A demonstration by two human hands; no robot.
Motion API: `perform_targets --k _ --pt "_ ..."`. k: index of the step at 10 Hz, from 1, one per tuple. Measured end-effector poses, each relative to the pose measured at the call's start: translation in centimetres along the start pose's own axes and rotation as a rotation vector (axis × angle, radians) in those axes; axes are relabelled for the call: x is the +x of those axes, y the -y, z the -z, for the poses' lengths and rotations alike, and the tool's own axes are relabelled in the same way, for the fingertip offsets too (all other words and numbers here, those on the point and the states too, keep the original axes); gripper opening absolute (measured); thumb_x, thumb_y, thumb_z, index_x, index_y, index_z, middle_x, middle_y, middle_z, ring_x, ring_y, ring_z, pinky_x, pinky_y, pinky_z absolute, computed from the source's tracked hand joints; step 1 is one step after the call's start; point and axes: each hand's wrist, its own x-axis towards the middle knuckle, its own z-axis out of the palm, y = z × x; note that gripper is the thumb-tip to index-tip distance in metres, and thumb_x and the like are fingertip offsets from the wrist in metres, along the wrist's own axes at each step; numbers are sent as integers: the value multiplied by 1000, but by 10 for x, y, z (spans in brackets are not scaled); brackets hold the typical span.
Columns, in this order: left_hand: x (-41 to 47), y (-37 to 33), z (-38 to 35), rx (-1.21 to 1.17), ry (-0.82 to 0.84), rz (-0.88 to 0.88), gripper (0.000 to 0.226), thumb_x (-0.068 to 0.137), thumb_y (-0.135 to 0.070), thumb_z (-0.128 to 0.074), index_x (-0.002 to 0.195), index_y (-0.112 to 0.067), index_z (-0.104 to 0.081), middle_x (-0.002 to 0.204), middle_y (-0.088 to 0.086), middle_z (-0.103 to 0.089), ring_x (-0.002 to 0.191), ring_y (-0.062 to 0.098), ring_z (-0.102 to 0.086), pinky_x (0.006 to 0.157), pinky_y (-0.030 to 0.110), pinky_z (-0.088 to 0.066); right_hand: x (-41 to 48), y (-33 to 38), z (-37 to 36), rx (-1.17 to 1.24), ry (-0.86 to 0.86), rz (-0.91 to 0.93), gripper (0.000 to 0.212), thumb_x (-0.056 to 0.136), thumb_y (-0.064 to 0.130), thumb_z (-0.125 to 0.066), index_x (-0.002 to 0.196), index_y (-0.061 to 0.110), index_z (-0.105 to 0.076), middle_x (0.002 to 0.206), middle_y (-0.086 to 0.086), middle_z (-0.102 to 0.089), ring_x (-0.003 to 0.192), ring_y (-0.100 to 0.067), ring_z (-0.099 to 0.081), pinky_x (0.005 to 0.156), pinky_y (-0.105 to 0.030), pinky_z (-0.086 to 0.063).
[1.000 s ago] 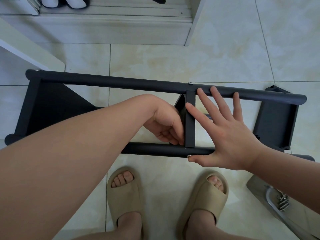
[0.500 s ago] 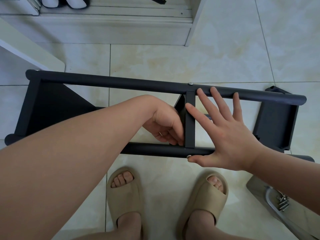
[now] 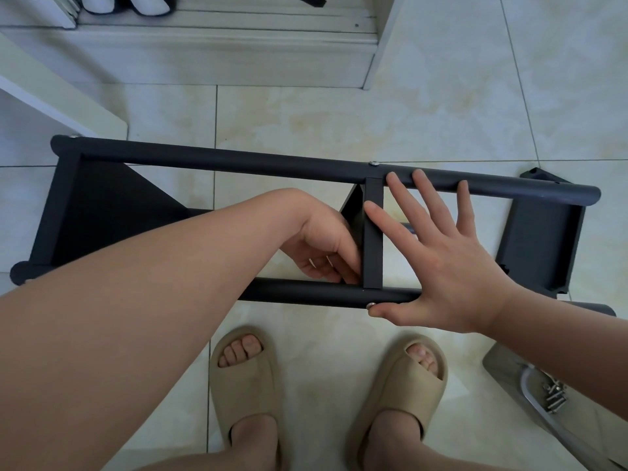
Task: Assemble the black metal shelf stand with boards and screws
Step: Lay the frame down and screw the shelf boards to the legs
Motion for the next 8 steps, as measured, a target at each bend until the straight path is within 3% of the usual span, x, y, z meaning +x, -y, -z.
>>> perform_targets --k 2,4,6,8 --pt "1 -1 2 -57 14 -7 10 92 -7 -64 90 -15 -69 72 -4 -68 64 7 -59 63 18 -47 0 0 0 2 -5 1 114 72 90 -44 161 21 -21 169 -13 -7 155 -39 1 114 -76 -2" --pt "1 2 0 -52 6 -27 16 91 -13 -67 81 -23 -74 77 -6 -70 65 7 -61 69 22 -46 0 0 -1 2 -8 -1 115 72 90 -44 161 21 -21 169 -12 -7 155 -39 2 114 -76 -2" --pt "2 0 2 -46 15 -15 10 92 -8 -64 94 -16 -69 78 -4 -69 66 7 -59 65 19 -46 0 0 -1 -1 -5 -3 115 72 91 -42 161 21 -22 169 -12 -7 155 -39 2 114 -75 -1" --pt "1 4 0 -57 47 -31 10 91 -15 -66 93 -20 -74 87 -2 -71 73 11 -64 74 24 -49 0 0 -1 2 -17 2 114 72 89 -45 160 21 -23 169 -13 -8 155 -40 0 114 -76 -2"
